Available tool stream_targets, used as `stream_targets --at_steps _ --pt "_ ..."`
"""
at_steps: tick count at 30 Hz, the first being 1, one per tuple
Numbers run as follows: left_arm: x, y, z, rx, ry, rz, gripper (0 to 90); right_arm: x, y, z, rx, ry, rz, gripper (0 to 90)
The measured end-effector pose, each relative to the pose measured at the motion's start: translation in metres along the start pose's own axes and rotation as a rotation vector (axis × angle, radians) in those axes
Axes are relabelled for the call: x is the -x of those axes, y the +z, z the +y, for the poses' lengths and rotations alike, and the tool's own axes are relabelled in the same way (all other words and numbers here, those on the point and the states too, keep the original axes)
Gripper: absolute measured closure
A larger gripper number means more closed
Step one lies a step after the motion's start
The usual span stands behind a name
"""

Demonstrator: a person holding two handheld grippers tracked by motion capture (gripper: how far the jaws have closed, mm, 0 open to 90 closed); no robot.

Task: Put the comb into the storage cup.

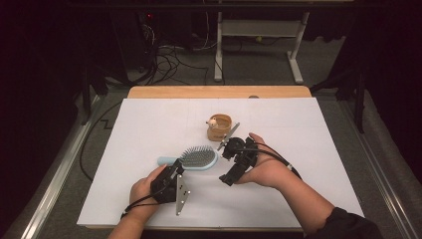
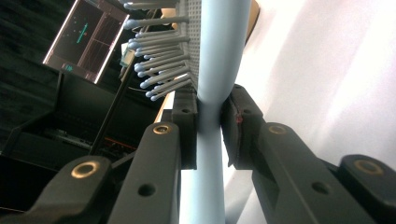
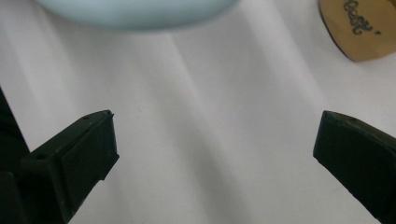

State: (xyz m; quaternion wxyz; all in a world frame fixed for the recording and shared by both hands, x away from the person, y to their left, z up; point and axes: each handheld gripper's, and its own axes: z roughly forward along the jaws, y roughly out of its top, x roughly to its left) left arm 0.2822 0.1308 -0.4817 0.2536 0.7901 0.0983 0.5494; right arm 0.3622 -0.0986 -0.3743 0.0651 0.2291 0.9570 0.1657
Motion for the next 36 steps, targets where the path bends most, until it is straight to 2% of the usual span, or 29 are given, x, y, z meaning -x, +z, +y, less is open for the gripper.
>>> stream_targets --at_steps 7,11,13,19,27,36 --pt "-0.002 0.0 0.0 0.005 -0.021 -0.003 77.0 0.01 0.006 -0.014 -0.027 0.015 -0.019 0.2" --pt "-0.002 0.0 0.0 0.007 -0.022 -0.004 77.0 0.014 0.013 -0.023 -0.066 0.015 -0.033 0.2" --pt "-0.002 0.001 0.0 0.007 -0.036 -0.004 77.0 0.015 0.016 -0.027 -0.084 0.016 -0.042 0.2" --pt "-0.004 0.0 0.0 0.007 -0.047 0.005 77.0 0.021 0.023 -0.038 -0.112 0.024 -0.055 0.2" --pt "-0.007 0.0 0.0 -0.003 -0.066 0.003 77.0 0.03 0.027 -0.05 -0.139 0.052 -0.066 0.3" --pt "-0.009 0.0 0.0 0.001 -0.08 -0.002 77.0 0.032 0.028 -0.062 -0.135 0.062 -0.083 0.3"
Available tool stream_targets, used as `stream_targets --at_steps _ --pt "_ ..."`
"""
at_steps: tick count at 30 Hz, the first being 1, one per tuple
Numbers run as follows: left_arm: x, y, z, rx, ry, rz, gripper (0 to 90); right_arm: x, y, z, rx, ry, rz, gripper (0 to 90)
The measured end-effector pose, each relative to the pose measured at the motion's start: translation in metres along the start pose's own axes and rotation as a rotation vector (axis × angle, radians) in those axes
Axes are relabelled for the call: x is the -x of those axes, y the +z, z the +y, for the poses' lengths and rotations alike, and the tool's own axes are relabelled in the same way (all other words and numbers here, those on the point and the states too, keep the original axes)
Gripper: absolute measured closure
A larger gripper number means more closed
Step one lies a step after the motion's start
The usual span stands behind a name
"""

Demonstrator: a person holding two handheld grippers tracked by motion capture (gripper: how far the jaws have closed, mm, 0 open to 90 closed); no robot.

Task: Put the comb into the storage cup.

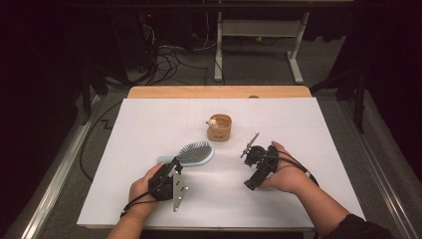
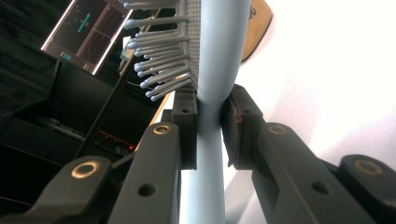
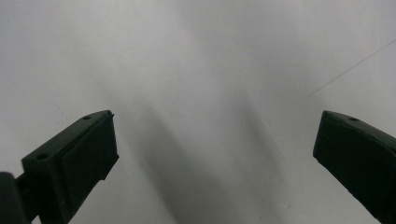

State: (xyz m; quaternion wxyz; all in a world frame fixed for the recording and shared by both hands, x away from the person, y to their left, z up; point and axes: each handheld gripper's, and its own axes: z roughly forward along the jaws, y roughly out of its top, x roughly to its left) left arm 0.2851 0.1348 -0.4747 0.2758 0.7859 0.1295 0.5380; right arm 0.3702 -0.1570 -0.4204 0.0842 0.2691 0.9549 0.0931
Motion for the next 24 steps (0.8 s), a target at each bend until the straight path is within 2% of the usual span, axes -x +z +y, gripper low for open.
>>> stream_targets --at_steps 10,12,13,14,15,18,19,20,21,24 --pt "-0.005 -0.002 0.0 0.016 -0.036 -0.001 77.1 0.005 0.004 -0.012 -0.006 0.009 -0.01 0.2" --pt "-0.006 -0.003 0.0 0.018 -0.051 -0.002 77.1 0.007 0.006 -0.018 -0.01 0.015 -0.016 0.2" --pt "-0.008 -0.003 -0.001 0.024 -0.071 -0.005 77.2 0.008 0.006 -0.019 -0.009 0.014 -0.021 0.2" --pt "-0.008 -0.003 -0.001 0.024 -0.071 -0.005 77.1 0.008 0.006 -0.021 -0.007 0.021 -0.024 0.2" --pt "-0.01 -0.003 -0.001 0.025 -0.088 -0.004 77.2 0.008 0.006 -0.023 0.001 0.028 -0.028 0.2" --pt "-0.011 -0.004 -0.001 0.028 -0.094 0.005 77.1 0.009 0.005 -0.026 0.018 0.038 -0.035 0.2" --pt "-0.012 -0.004 -0.002 0.03 -0.105 0.006 77.1 0.009 0.003 -0.029 0.045 0.042 -0.054 0.2" --pt "-0.012 -0.004 -0.002 0.03 -0.105 0.006 77.1 0.009 0.003 -0.029 0.045 0.042 -0.054 0.2" --pt "-0.013 -0.004 -0.002 0.028 -0.112 0.003 77.2 0.009 0.001 -0.032 0.073 0.062 -0.062 0.2" --pt "-0.015 -0.004 -0.002 0.031 -0.13 -0.002 77.2 0.011 -0.001 -0.038 0.115 0.079 -0.066 0.2"
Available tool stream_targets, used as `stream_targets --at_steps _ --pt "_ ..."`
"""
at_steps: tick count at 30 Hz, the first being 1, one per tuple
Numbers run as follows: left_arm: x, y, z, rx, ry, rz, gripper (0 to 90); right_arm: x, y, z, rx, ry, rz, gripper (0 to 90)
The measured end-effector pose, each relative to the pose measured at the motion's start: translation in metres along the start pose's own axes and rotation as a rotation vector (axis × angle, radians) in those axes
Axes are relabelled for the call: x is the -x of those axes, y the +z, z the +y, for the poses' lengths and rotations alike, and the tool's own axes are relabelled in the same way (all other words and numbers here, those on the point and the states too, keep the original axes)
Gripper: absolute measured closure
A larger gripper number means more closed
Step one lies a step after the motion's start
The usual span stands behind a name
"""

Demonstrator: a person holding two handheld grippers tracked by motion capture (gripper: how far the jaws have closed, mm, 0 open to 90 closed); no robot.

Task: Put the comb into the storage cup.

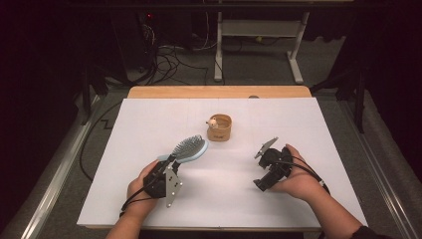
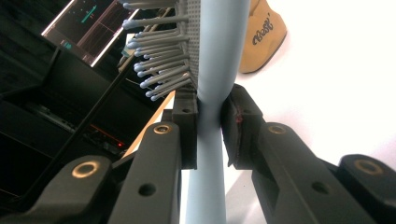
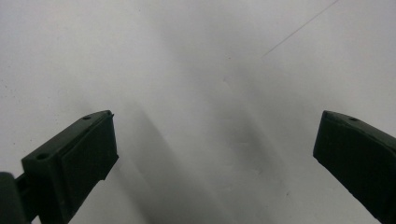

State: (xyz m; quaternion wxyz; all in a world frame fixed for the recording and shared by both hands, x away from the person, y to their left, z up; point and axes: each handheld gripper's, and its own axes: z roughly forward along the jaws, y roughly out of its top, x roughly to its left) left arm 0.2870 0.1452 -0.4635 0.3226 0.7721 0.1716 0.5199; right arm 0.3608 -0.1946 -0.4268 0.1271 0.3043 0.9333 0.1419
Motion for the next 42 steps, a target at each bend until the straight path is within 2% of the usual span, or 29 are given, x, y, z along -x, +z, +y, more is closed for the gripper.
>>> stream_targets --at_steps 4,5,6,7,13,16,20,23,24,25,26,27,30,31,33,39,40,42 --pt "-0.002 -0.001 0.0 0.003 -0.022 0.005 77.2 0.002 -0.001 -0.005 0.034 0.02 -0.005 0.2" --pt "-0.003 -0.001 0.0 0.006 -0.032 0.006 77.2 0.003 -0.001 -0.009 0.065 0.04 -0.005 0.2" --pt "-0.005 -0.001 -0.001 0.006 -0.049 0.005 77.2 0.004 0.0 -0.011 0.074 0.056 -0.011 0.2" --pt "-0.005 -0.001 -0.001 0.006 -0.049 0.005 77.3 0.005 0.0 -0.012 0.086 0.062 -0.015 0.2" --pt "-0.012 -0.002 -0.002 0.019 -0.124 -0.007 77.4 0.005 0.002 -0.02 0.175 0.082 -0.024 0.2" --pt "-0.014 -0.002 -0.002 0.021 -0.143 -0.008 77.4 0.004 0.002 -0.023 0.232 0.088 -0.017 0.2" --pt "-0.015 -0.002 -0.003 0.021 -0.159 -0.009 77.4 0.002 0.004 -0.025 0.272 0.1 -0.017 0.2" --pt "-0.019 -0.003 -0.004 0.028 -0.198 -0.023 77.4 0.0 0.008 -0.029 0.324 0.12 -0.026 0.2" --pt "-0.019 -0.003 -0.004 0.028 -0.198 -0.023 77.4 0.0 0.008 -0.029 0.324 0.12 -0.026 0.2" --pt "-0.021 -0.004 -0.005 0.037 -0.219 -0.023 77.4 0.0 0.008 -0.03 0.354 0.126 -0.05 0.2" --pt "-0.021 -0.004 -0.005 0.037 -0.219 -0.023 77.5 0.0 0.008 -0.03 0.354 0.126 -0.05 0.2" --pt "-0.023 -0.004 -0.005 0.039 -0.238 -0.028 77.4 0.001 0.009 -0.031 0.379 0.149 -0.044 0.2" --pt "-0.024 -0.004 -0.006 0.038 -0.245 -0.032 77.4 0.0 0.01 -0.033 0.402 0.158 -0.051 0.2" --pt "-0.026 -0.004 -0.007 0.045 -0.277 -0.041 77.4 -0.001 0.011 -0.035 0.433 0.174 -0.052 0.2" --pt "-0.027 -0.005 -0.007 0.049 -0.288 -0.042 77.5 -0.001 0.012 -0.036 0.442 0.184 -0.051 0.2" --pt "-0.033 -0.005 -0.011 0.059 -0.357 -0.073 77.4 0.002 0.011 -0.05 0.564 0.257 -0.059 0.2" --pt "-0.033 -0.005 -0.011 0.059 -0.357 -0.073 77.5 0.002 0.011 -0.05 0.564 0.257 -0.059 0.2" --pt "-0.035 -0.005 -0.013 0.066 -0.394 -0.086 77.4 0.003 0.011 -0.055 0.598 0.281 -0.061 0.2"
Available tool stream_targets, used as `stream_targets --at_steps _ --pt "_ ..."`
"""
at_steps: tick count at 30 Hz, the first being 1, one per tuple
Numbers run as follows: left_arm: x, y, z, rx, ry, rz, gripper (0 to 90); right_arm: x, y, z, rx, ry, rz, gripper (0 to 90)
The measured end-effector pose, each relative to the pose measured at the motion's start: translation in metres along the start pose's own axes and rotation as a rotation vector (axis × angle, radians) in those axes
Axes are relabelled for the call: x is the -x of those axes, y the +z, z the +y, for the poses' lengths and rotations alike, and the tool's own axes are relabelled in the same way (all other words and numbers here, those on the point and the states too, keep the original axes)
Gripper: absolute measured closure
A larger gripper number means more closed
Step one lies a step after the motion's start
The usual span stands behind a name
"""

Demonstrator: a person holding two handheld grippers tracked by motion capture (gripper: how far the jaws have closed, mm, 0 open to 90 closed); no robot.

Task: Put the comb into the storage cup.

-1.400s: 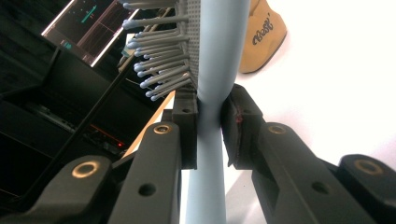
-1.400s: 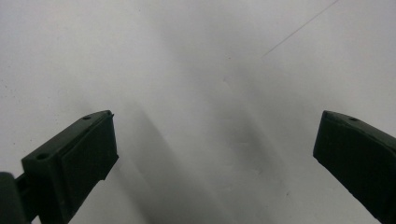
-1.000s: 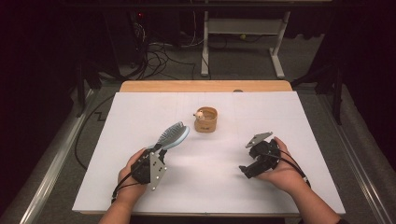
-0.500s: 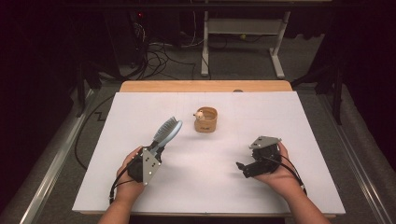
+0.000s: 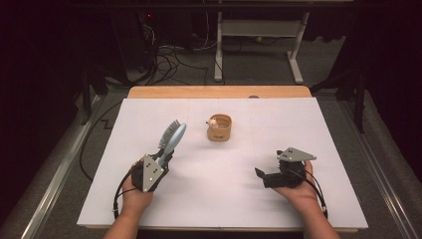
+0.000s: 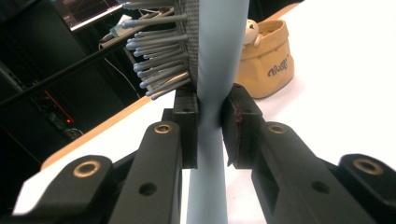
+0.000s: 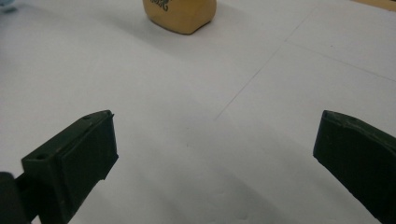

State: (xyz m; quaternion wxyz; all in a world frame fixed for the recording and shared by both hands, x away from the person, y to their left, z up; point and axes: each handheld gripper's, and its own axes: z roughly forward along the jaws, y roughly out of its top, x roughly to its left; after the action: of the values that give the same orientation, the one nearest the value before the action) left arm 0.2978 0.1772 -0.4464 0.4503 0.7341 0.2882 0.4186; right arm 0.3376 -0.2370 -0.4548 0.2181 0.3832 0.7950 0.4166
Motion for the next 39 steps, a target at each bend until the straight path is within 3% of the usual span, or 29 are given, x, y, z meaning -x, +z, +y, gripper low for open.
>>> stream_targets --at_steps 3,4,13,19,27,39 --pt "-0.002 0.0 -0.001 -0.003 -0.01 -0.004 77.5 0.0 0.0 -0.004 0.011 0.004 -0.003 0.2" --pt "-0.004 0.0 -0.002 0.0 -0.039 -0.015 77.5 0.0 -0.001 -0.007 0.023 0.002 -0.005 0.2" --pt "-0.014 -0.003 -0.004 0.021 -0.148 -0.063 77.5 -0.003 -0.004 -0.014 0.065 0.008 0.0 0.2" --pt "-0.017 -0.003 -0.005 0.032 -0.2 -0.088 77.5 -0.006 -0.005 -0.015 0.085 0.019 0.021 0.2" --pt "-0.017 -0.002 -0.006 0.039 -0.245 -0.133 77.5 -0.009 -0.007 -0.015 0.106 0.019 0.037 0.1" --pt "-0.008 -0.001 0.0 0.054 -0.241 -0.162 77.5 -0.01 -0.009 -0.014 0.149 0.025 0.054 0.1"
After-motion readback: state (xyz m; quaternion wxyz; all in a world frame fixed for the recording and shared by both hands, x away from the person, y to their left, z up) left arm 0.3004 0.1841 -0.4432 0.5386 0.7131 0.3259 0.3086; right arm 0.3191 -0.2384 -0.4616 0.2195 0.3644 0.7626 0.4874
